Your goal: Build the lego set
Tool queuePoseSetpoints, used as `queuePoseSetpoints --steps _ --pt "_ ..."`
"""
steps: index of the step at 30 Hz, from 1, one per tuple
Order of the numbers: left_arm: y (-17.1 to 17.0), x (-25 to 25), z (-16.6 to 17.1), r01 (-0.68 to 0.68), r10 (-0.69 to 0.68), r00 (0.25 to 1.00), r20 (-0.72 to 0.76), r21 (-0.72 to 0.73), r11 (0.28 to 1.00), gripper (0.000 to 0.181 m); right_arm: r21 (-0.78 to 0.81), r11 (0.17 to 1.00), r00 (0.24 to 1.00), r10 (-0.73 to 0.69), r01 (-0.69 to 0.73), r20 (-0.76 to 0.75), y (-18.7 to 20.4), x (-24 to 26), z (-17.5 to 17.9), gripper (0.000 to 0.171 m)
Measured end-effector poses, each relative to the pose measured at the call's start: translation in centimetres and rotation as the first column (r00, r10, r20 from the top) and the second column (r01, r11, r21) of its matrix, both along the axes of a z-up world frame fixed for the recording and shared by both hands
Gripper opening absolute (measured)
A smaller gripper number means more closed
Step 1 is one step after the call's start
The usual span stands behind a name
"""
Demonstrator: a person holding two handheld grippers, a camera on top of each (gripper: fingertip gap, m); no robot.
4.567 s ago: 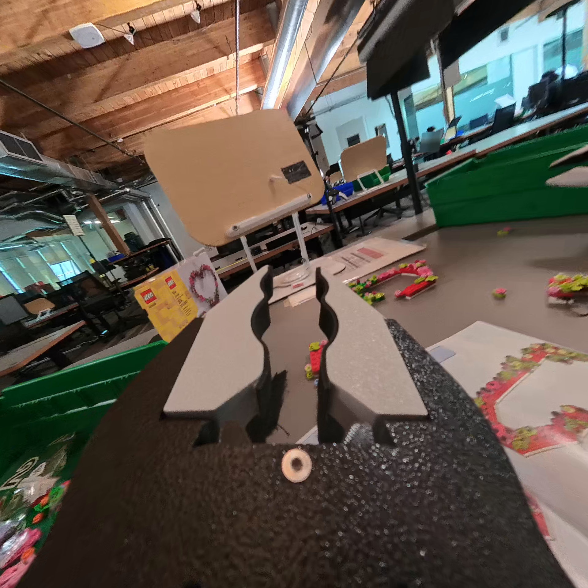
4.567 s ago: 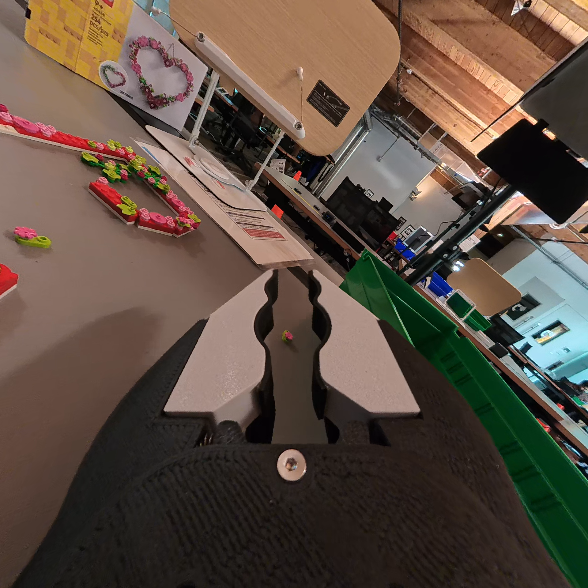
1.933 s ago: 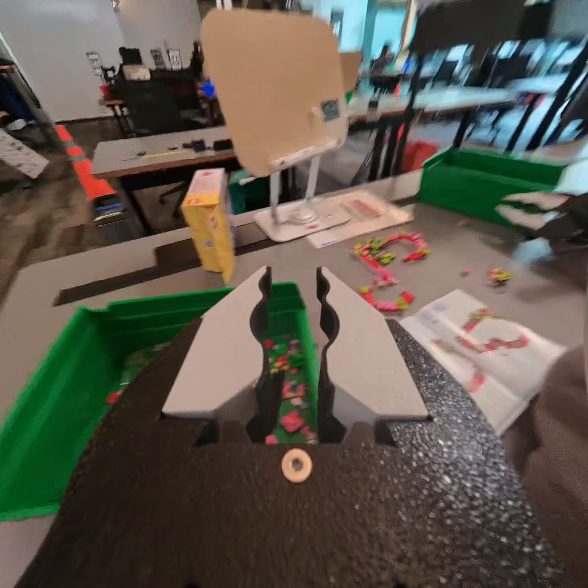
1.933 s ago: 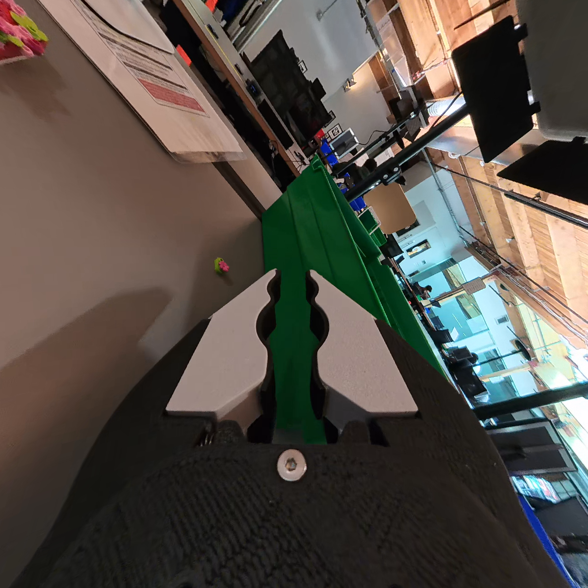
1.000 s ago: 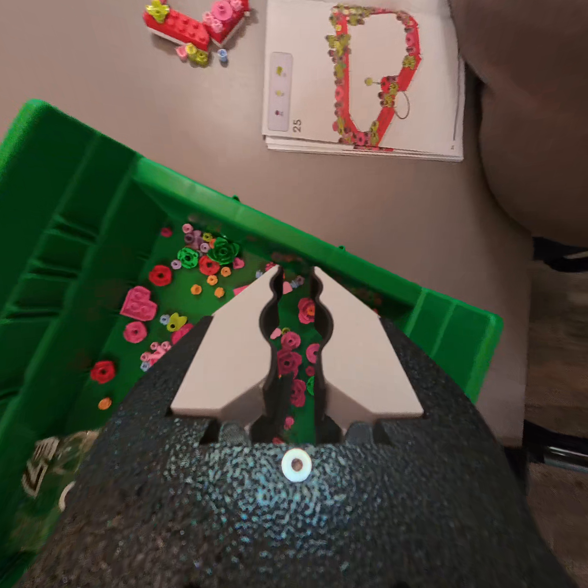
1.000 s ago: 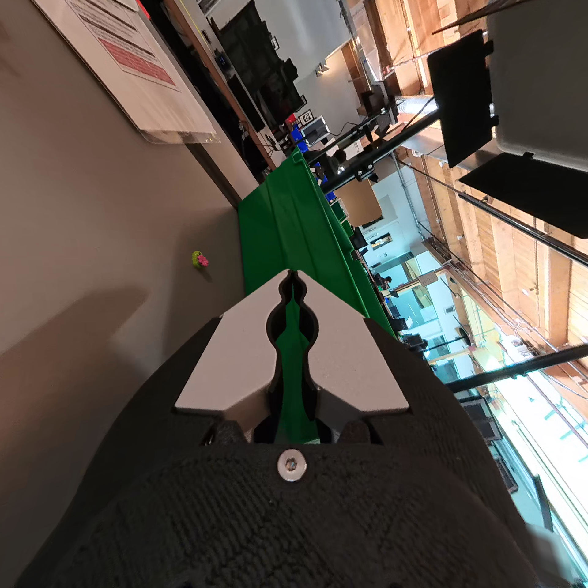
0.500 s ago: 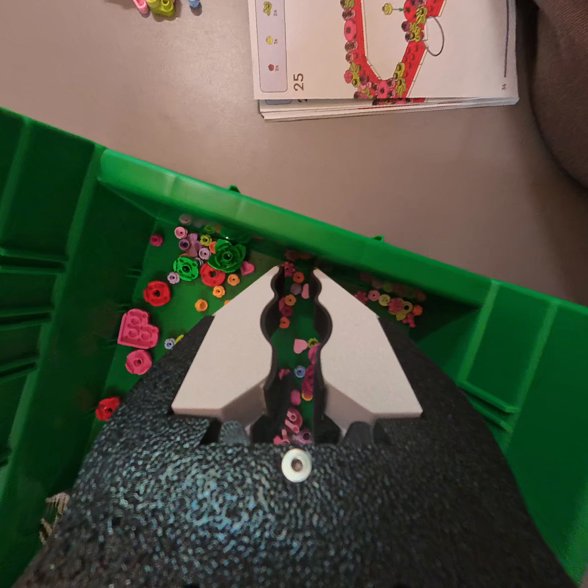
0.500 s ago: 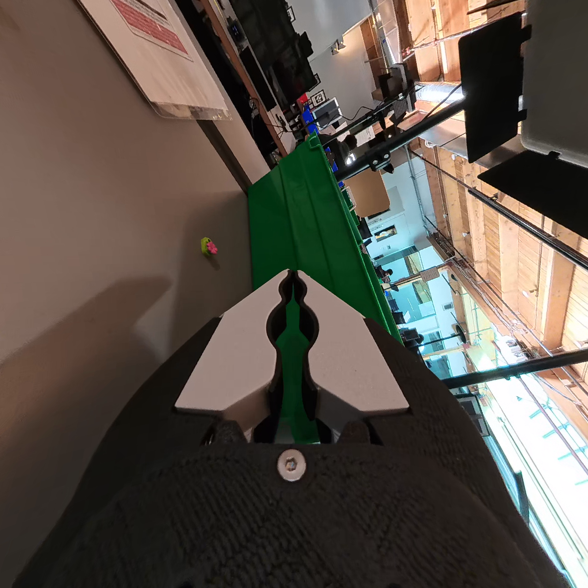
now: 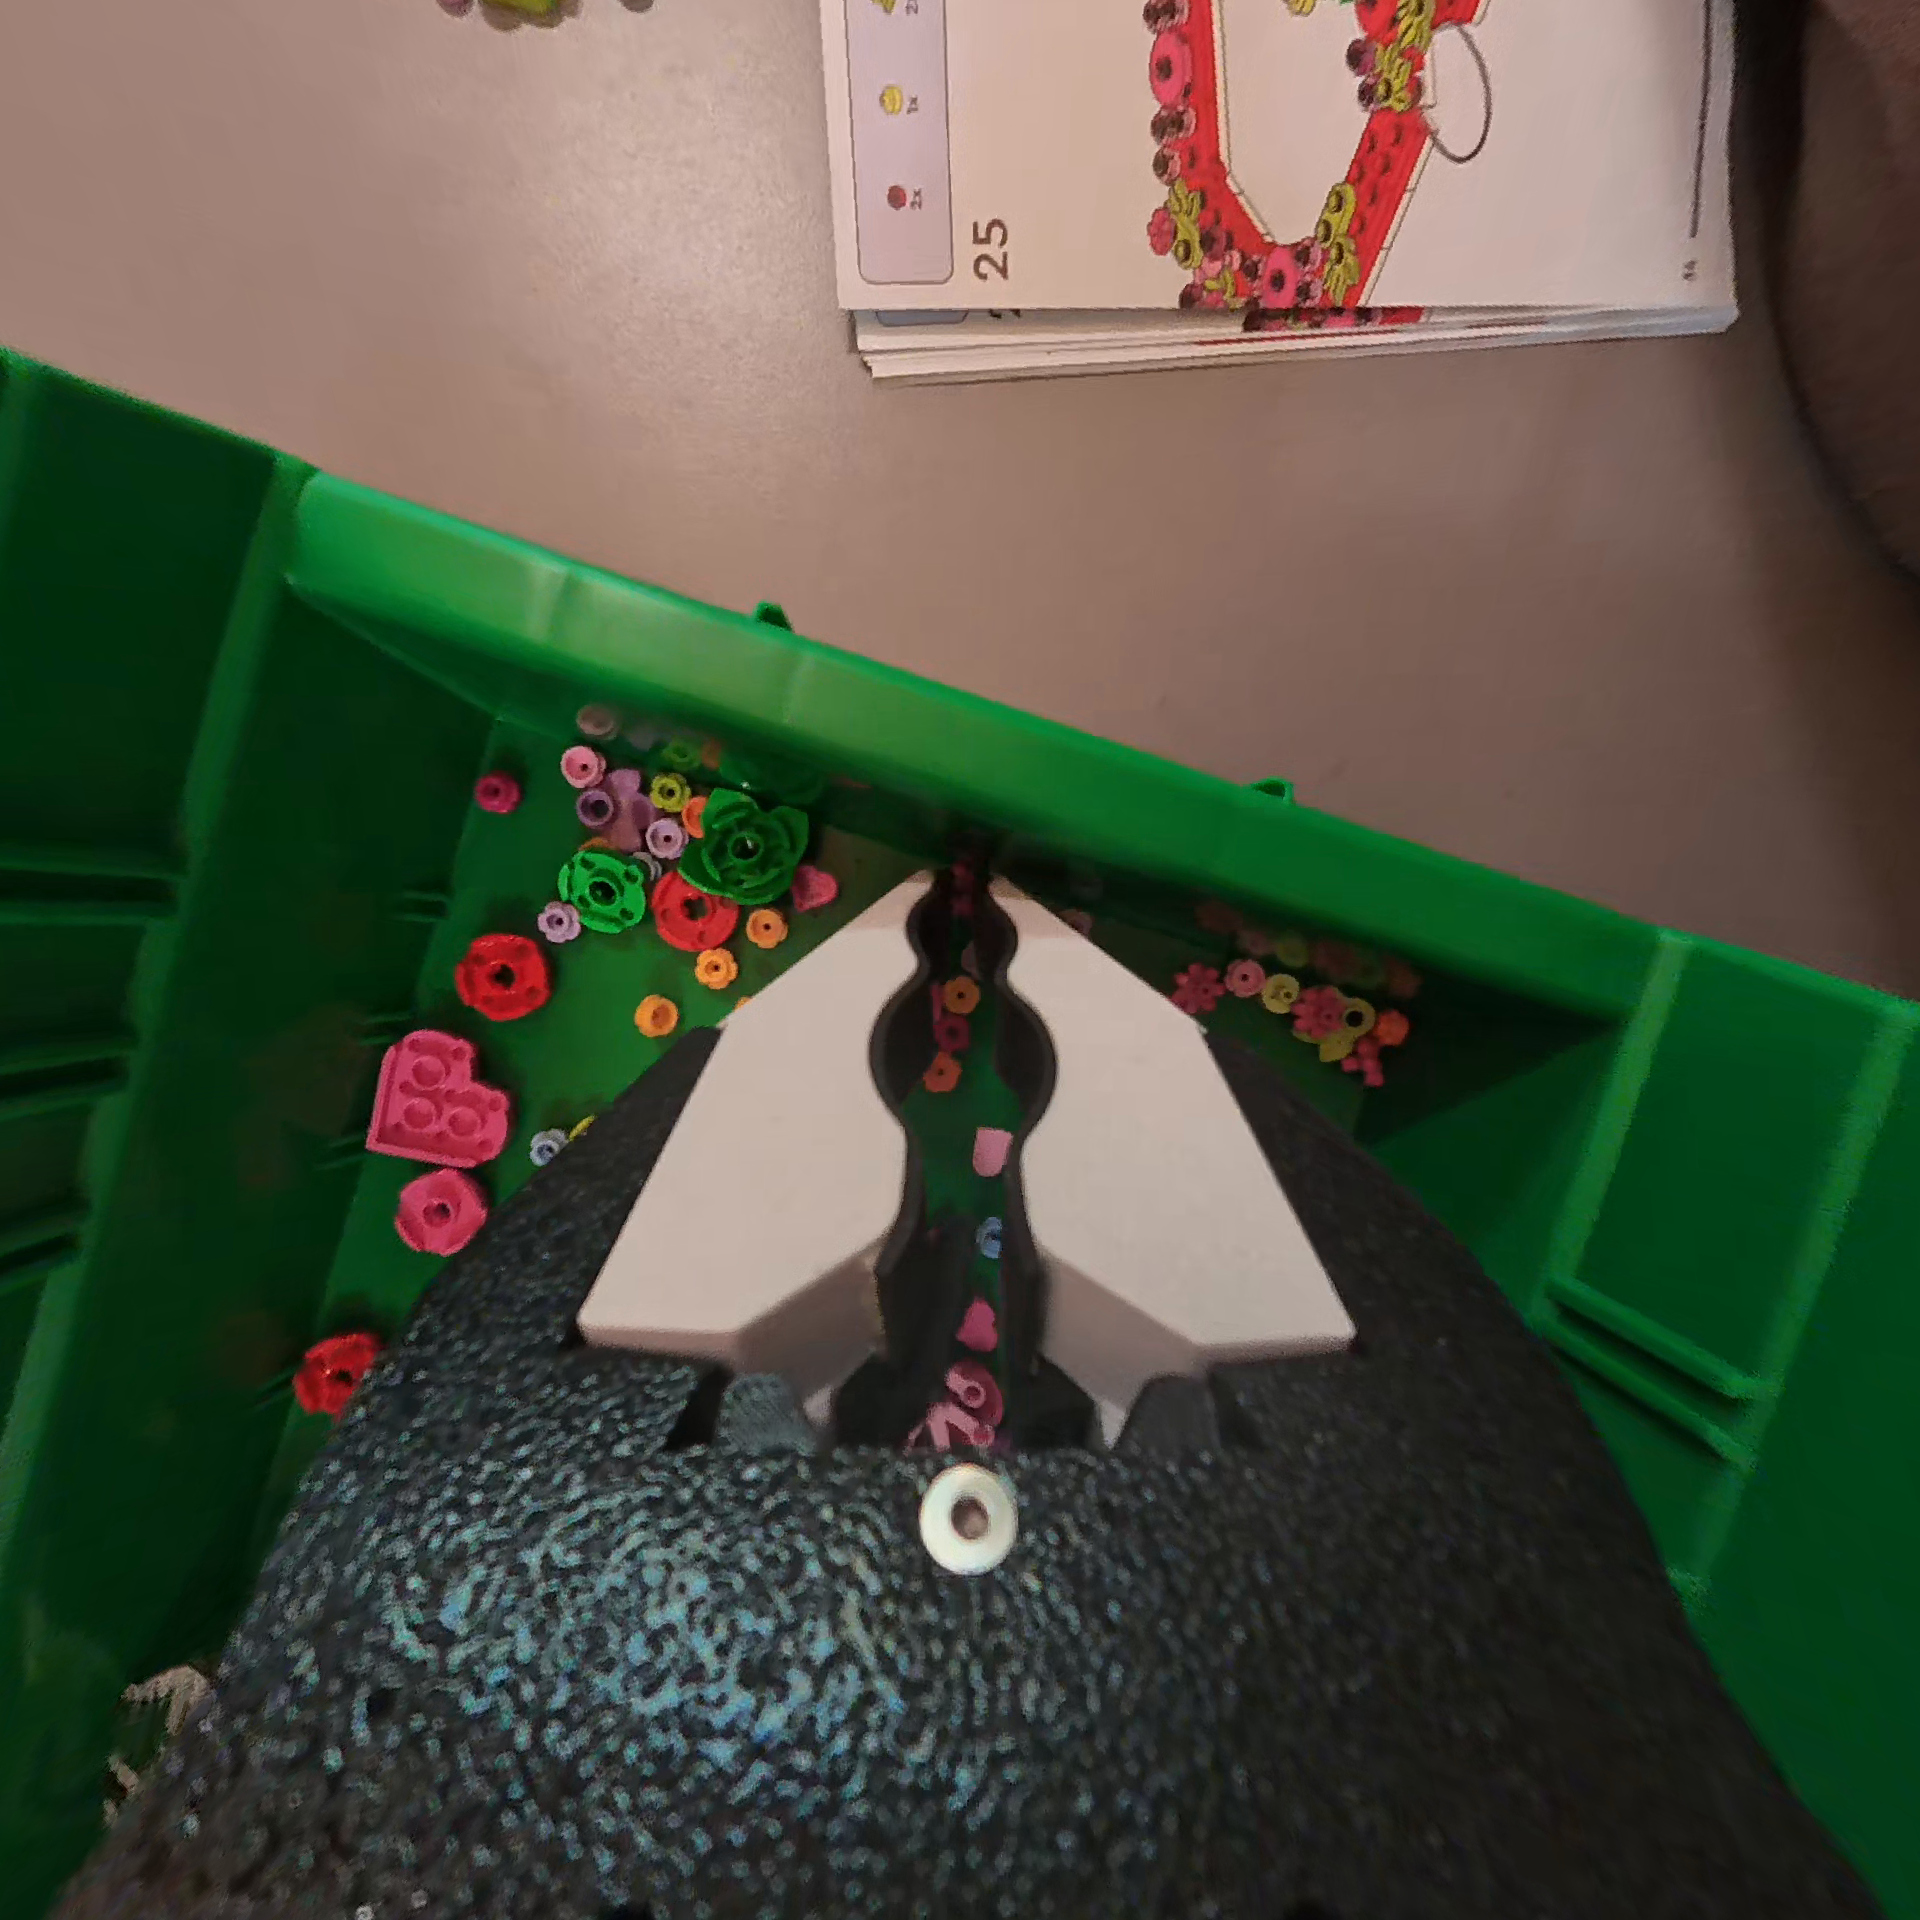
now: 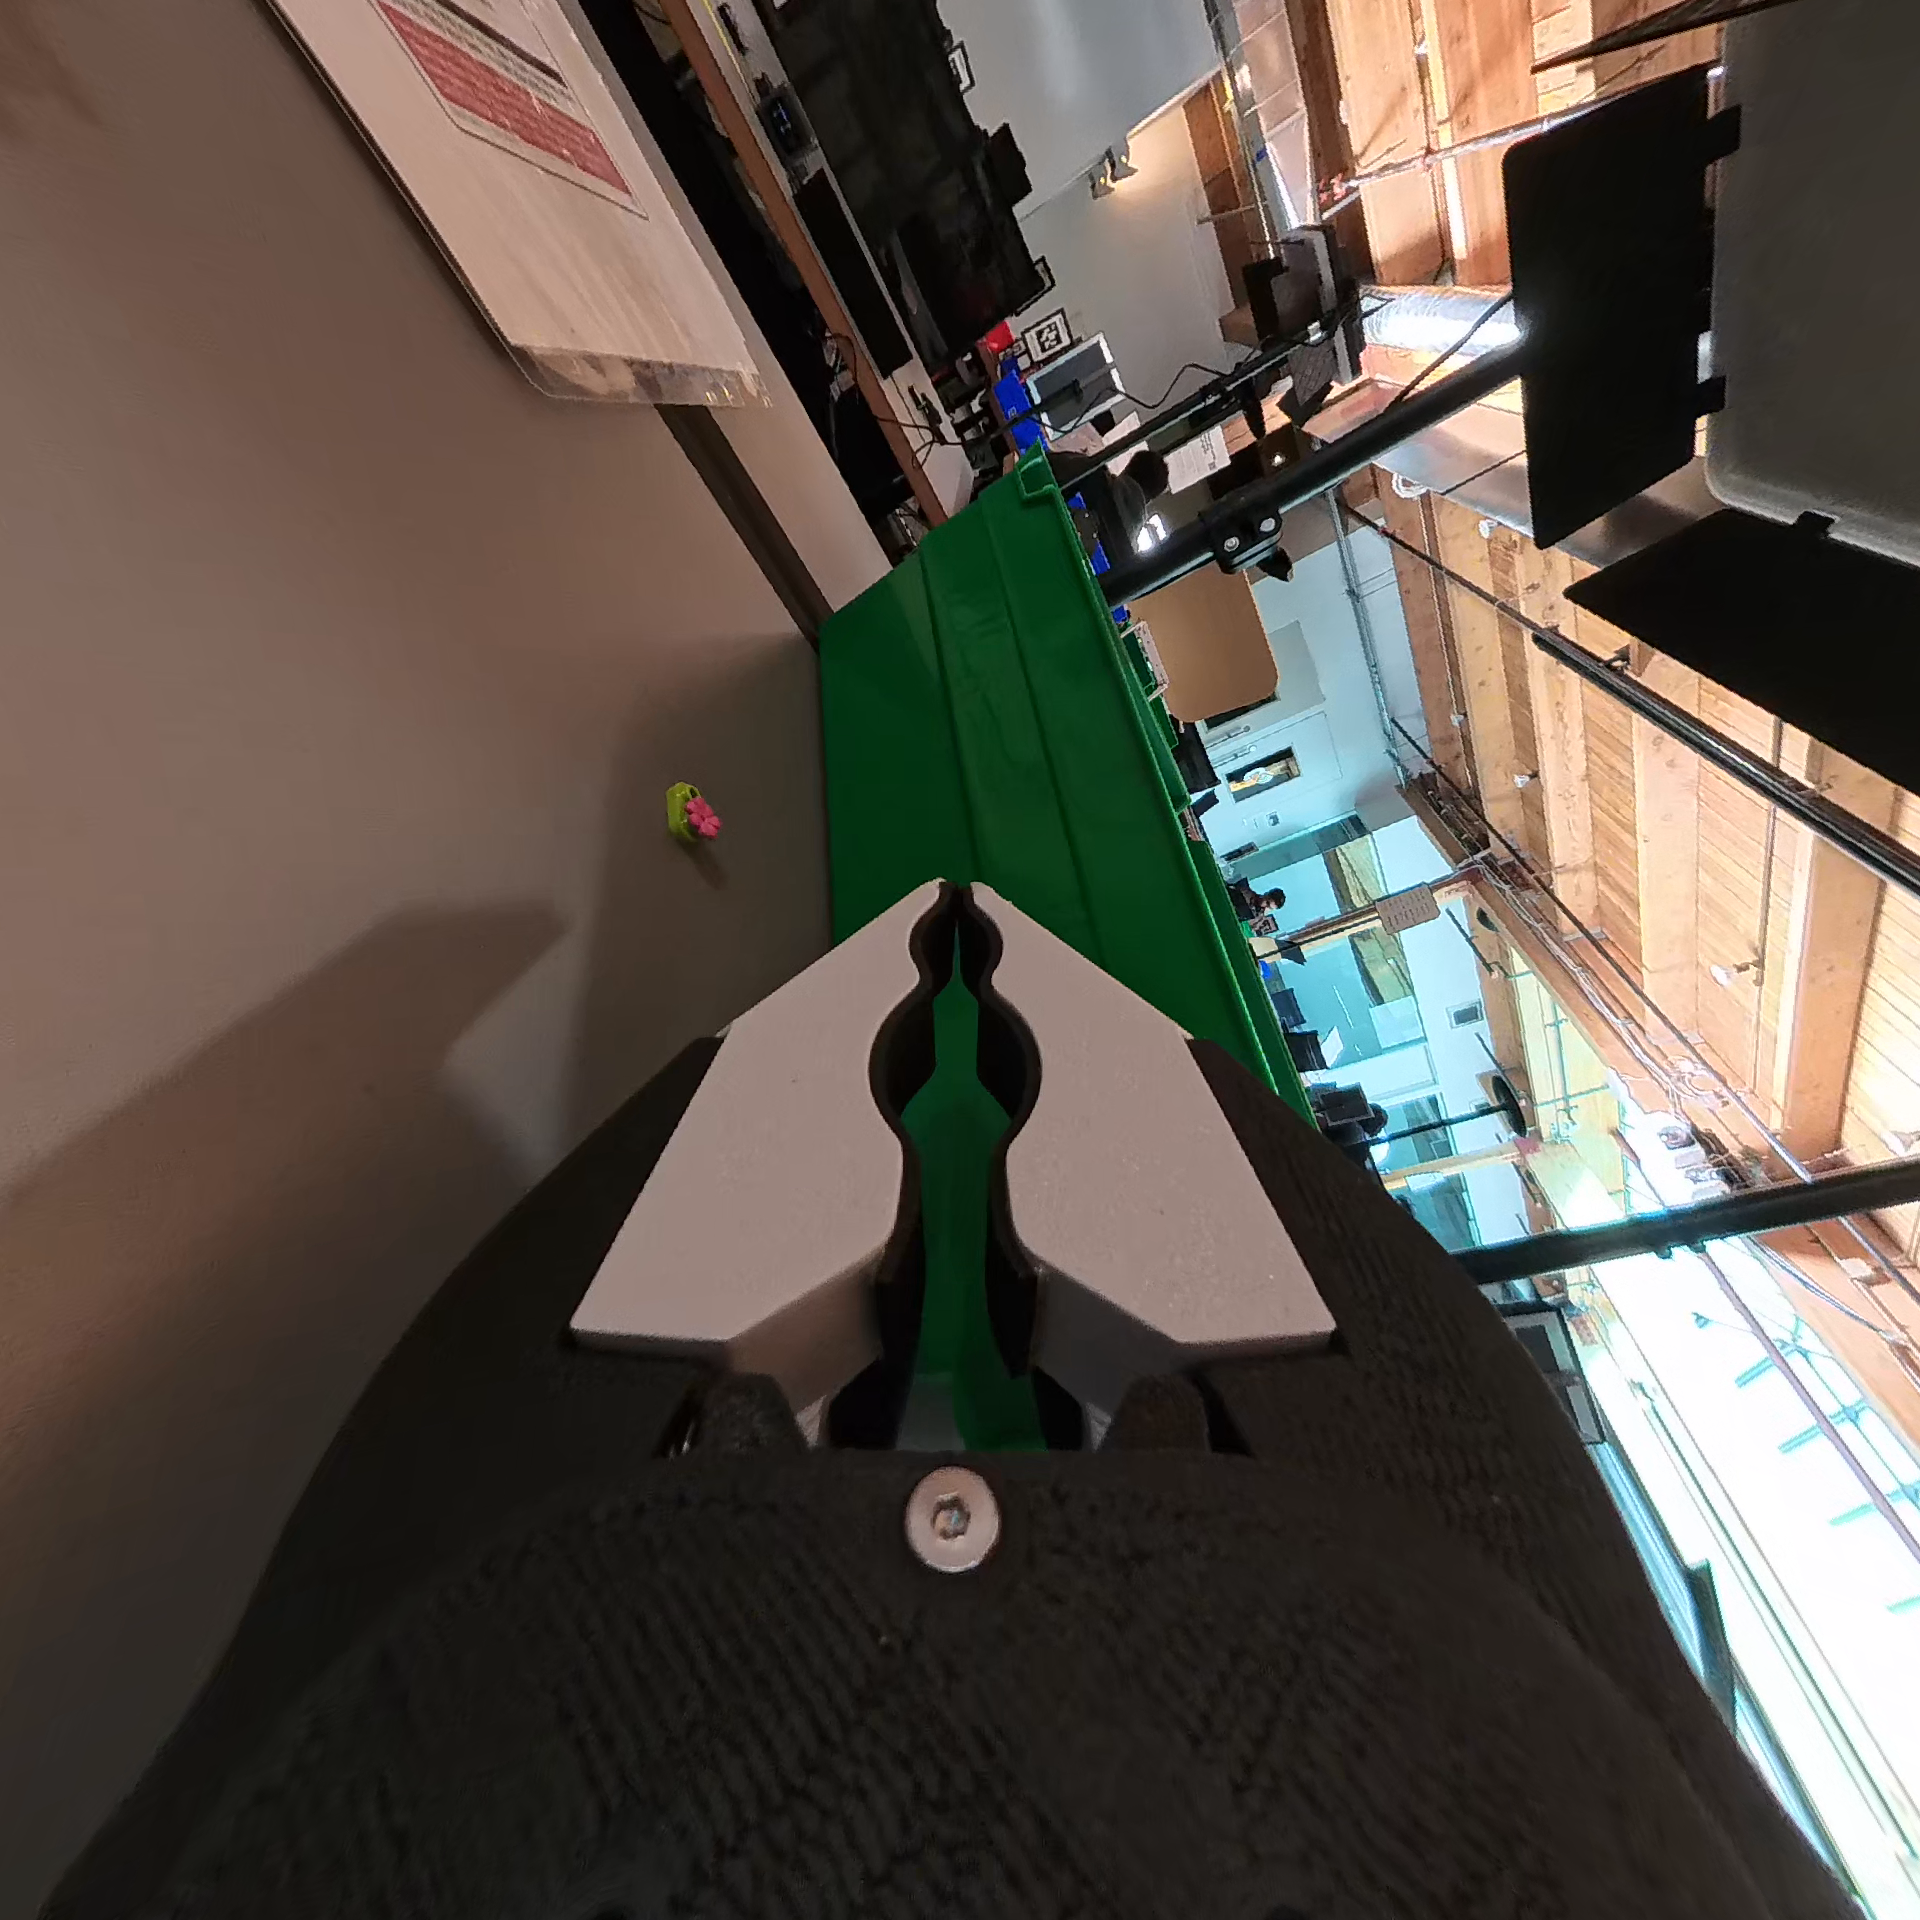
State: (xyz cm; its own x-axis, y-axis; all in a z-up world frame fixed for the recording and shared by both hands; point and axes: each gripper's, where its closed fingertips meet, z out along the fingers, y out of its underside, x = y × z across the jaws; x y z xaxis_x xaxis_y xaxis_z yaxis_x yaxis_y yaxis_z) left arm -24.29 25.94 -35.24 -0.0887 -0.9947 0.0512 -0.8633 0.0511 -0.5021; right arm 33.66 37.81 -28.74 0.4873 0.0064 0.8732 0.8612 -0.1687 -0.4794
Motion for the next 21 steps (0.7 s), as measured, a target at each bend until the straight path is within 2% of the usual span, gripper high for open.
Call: queuePoseSetpoints --steps 1,4,7,11,14,17,21 --pt "0.0 -0.1 0.0 0.008 -0.008 1.0 -0.003 0.003 1.0 0.002 0.001 1.0 1.0 0.002 -0.002 -0.001 0.0 0.0 0.0 0.0" --pt "0.1 -0.2 0.0 0.018 -0.018 1.0 -0.01 0.029 0.999 0.001 0.009 1.0 1.0 0.008 -0.008 -0.006 -0.1 -0.1 0.2 0.0" --pt "1.0 -0.3 1.2 0.019 -0.024 0.999 0.029 0.16 0.987 0.002 0.024 0.999 1.0 0.021 -0.021 -0.015 -0.2 -0.3 0.5 0.0" --pt "2.0 0.1 5.8 -0.09 0.017 0.976 0.218 0.334 0.938 0.001 0.005 0.996 0.996 0.085 -0.085 -0.023 -0.2 -1.4 0.2 0.0" --pt "1.9 0.8 9.9 -0.2 0.034 0.929 0.369 0.422 0.884 0.001 -0.007 0.988 0.988 0.151 -0.151 -0.01 -0.3 -2.7 -0.1 0.0" --pt "1.3 2.3 13.9 -0.29 0.038 0.873 0.486 0.455 0.842 0.001 0.021 0.979 0.979 0.202 -0.201 -0.028 -0.6 -3.4 0.4 0.0" --pt "-0.1 5.7 18.8 -0.375 0.044 0.781 0.624 0.411 0.831 0.001 0.057 0.956 0.954 0.291 -0.287 -0.072 -1.2 -4.7 1.1 0.0"
